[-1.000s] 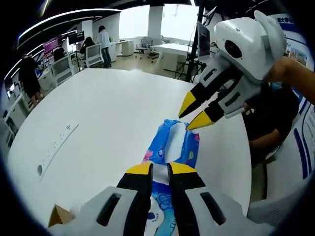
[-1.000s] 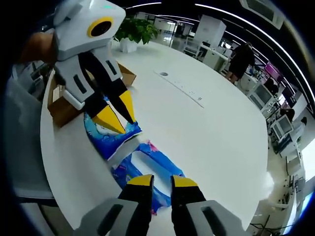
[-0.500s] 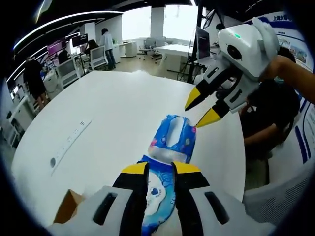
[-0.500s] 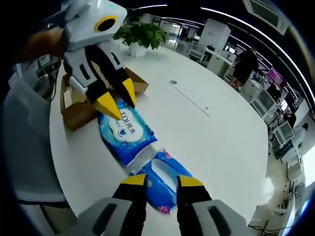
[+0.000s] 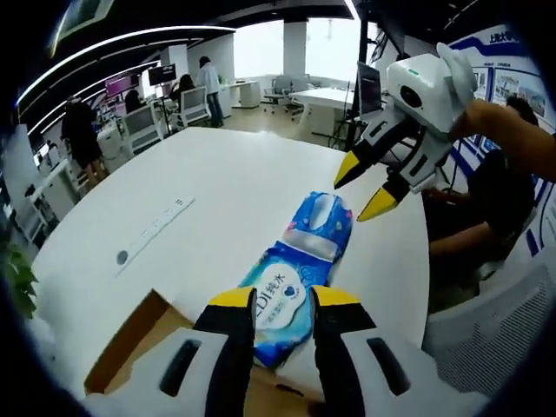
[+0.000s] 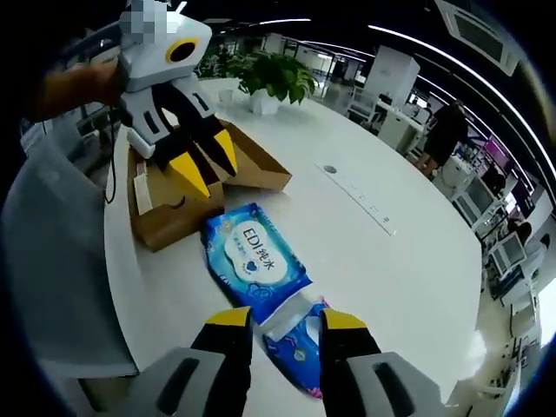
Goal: Operate the shoe box by opening the lid, removing the specified soft item, and placing it in the target area until the item is outside and the box remains undamaged.
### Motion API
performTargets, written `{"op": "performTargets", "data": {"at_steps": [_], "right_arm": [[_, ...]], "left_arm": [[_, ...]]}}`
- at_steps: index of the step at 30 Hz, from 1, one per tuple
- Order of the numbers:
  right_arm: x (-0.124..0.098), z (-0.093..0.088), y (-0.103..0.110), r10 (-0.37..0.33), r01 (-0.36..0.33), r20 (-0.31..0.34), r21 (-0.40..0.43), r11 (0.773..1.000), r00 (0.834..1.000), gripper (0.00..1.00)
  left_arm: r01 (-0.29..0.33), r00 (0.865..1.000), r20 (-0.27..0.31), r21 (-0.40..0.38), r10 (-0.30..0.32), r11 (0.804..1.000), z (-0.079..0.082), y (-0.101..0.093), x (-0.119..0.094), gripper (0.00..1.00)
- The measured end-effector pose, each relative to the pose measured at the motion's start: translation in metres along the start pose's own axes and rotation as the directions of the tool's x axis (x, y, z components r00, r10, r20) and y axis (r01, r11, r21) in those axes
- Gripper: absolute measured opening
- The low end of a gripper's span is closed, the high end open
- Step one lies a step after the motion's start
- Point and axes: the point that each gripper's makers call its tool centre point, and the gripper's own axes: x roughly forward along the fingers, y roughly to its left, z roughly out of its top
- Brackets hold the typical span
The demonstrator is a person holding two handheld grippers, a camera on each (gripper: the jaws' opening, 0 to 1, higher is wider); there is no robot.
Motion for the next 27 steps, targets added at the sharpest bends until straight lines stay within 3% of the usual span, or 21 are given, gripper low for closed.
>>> {"op": "performTargets", "data": {"at_steps": [13,22,27], "right_arm": [[0.02,0.044,0.06,0.145,-0.14,0.05,-0.084,0.987,0.988,0.37],[0.035,0.065,0.1,0.259,-0.248,0.064,-0.146,0.958,0.964,0.42],[0.043,0.075,0.118,0.32,-0.303,0.07,-0.183,0.935,0.945,0.46]], "left_arm": [[-0.086,0.996,0.028,-0.118,0.09,0.989,-0.045,0.022,-0.064,0.29],[-0.157,0.987,0.005,-0.191,0.161,0.969,-0.086,0.043,-0.107,0.38],[-0.192,0.981,-0.02,-0.248,0.193,0.949,-0.118,0.055,-0.131,0.41]]}}
